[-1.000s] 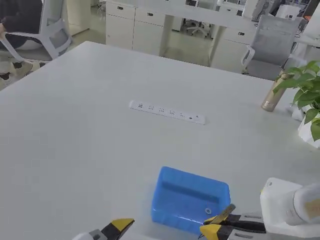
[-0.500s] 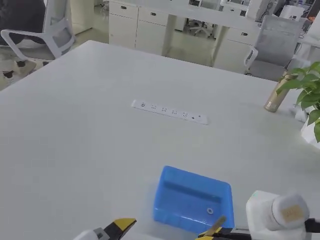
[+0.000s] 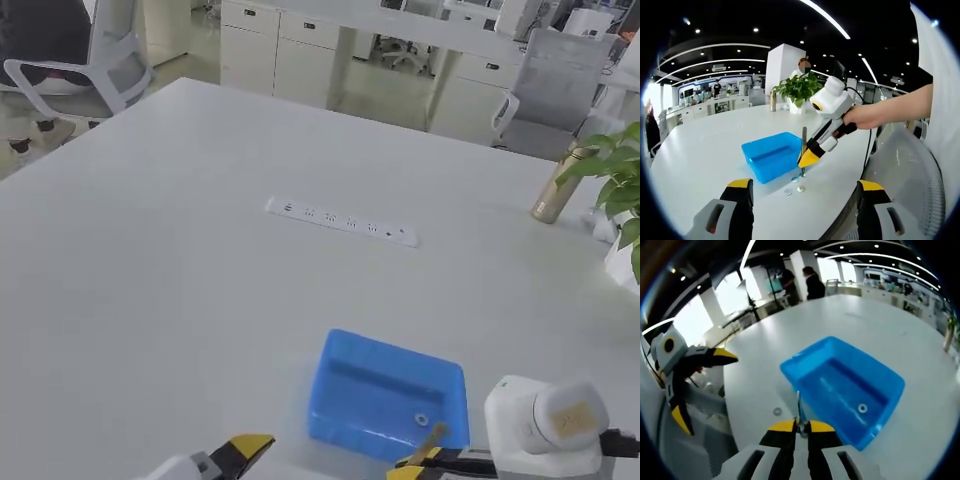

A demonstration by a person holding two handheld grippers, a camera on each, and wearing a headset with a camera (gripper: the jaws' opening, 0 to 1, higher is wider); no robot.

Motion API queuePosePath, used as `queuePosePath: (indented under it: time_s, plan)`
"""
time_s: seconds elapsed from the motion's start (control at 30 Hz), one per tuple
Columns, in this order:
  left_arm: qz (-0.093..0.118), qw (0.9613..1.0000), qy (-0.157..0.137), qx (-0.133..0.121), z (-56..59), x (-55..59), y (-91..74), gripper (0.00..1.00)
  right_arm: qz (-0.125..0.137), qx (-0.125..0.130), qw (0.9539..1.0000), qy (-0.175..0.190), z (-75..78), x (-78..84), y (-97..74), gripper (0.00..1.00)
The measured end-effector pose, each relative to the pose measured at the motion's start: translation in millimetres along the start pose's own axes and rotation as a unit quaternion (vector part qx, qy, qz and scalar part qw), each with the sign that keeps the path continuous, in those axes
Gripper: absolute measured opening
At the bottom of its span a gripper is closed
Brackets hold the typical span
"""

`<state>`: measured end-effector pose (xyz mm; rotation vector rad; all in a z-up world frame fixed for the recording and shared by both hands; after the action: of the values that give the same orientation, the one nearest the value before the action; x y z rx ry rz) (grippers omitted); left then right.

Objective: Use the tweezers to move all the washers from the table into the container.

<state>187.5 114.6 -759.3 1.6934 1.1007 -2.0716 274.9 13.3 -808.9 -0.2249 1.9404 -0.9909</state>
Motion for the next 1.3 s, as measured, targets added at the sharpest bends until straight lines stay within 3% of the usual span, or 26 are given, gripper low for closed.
queuePosePath:
  time_s: [0.4, 0.6, 0.63, 0.77, 0.97, 1.1, 1.3]
  plan:
    - [-0.002, 1.0, 0.003, -0.002, -0.5, 0.6, 0.1, 0.86, -0.008, -0.005, 0.9999, -0.01, -9.2, 3.0, -0.6, 0.05]
    - [-0.002, 1.0, 0.004, -0.001, 0.0, 0.5, -0.3, 0.86, -0.036, 0.015, 0.9923, -0.117, -21.6, 8.6, 0.2, 0.05]
    - [-0.003, 1.0, 0.004, -0.001, 0.0, 0.6, -0.3, 0.85, -0.042, 0.019, 0.9904, -0.13, -14.3, 9.9, 0.3, 0.05]
    - [-0.005, 1.0, 0.006, 0.0, 0.4, 1.2, 0.0, 0.85, -0.066, 0.035, 0.981, -0.179, -12.3, 15.9, 2.1, 0.04]
    - [-0.007, 0.9999, 0.008, 0.0, 0.4, 1.7, 0.5, 0.84, -0.064, 0.022, 0.982, -0.177, -15.4, 18.4, 2.5, 0.04]
    - [-0.009, 0.9999, 0.008, 0.0, 0.0, 2.4, 0.9, 0.84, -0.061, 0.007, 0.9814, -0.182, -20.8, 10.9, -7.3, 0.04]
    - [-0.008, 0.9999, 0.01, 0.001, 0.2, 2.4, 0.8, 0.83, -0.069, -0.013, 0.975, -0.211, -23.3, -6.9, -25.6, 0.04]
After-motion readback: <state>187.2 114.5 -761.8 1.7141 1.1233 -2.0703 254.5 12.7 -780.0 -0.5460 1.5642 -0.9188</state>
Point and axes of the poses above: the centre of the closed fingertips' face, and the gripper's own axes: y roughly forward along the fingers, z roughly to its right, x roughly out of its underside, the point moved 3 cm from there along -y, roughly backward along the fingers, and after that the axes turned 2 degrees about y, right-handed, at the moved point
